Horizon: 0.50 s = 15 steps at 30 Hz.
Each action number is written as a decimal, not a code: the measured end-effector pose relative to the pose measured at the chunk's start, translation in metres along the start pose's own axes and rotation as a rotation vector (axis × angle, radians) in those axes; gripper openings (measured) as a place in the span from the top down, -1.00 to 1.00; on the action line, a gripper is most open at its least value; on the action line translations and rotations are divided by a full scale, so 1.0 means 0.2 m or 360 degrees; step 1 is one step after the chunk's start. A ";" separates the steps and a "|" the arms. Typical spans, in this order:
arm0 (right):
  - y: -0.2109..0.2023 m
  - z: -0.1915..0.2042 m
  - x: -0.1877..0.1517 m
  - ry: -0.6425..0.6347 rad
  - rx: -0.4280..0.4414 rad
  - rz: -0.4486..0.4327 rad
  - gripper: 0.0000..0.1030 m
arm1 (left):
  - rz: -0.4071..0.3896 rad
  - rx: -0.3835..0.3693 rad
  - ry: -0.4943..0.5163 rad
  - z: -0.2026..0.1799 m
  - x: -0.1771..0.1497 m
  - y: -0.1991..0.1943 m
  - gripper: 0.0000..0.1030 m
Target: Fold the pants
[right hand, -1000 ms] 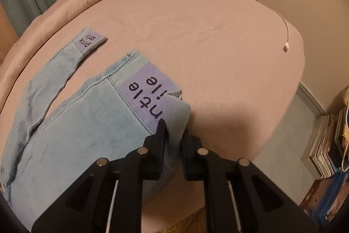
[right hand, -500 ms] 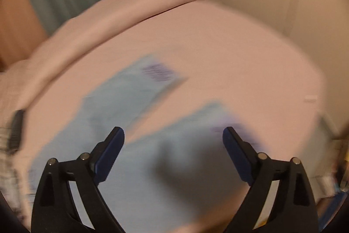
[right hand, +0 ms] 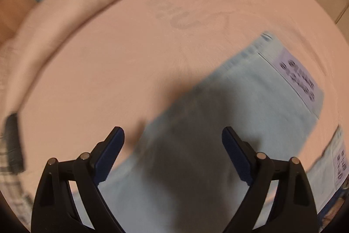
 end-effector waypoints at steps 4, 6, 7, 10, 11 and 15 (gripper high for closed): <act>0.15 0.00 0.01 -0.0098 -0.0256 -0.0082 -0.46 | 0.0004 0.0026 -0.0015 0.02 0.00 0.00 -0.70; 0.10 0.00 -0.01 -0.0153 -0.0229 -0.0138 0.20 | 0.0013 0.0012 -0.0028 0.03 0.00 0.01 -0.70; 0.08 0.00 -0.02 -0.0195 -0.0184 -0.0152 0.46 | 0.0021 -0.0001 -0.0043 0.04 0.00 0.01 -0.70; -0.06 -0.12 -0.06 -0.0188 -0.0059 -0.0211 0.85 | 0.0019 -0.0075 -0.0069 0.01 0.02 0.00 -0.70; -0.13 -0.18 -0.08 -0.0157 0.0043 -0.0239 0.85 | 0.0001 -0.0112 -0.0065 -0.01 0.03 -0.01 -0.70; -0.41 -0.44 -0.25 -0.0093 0.0331 -0.0419 0.86 | -0.0003 -0.0164 -0.0048 -0.07 0.05 -0.01 -0.70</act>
Point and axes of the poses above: each gripper's, at about its wrist camera, not at the fingertips, and y roughly the way its jaws point, z to its left, x to its top, the point moved 4 cm from there along y, roughly the way its jaws point, and after that the axes turned 12 degrees about -x, right-handed, at the moved point
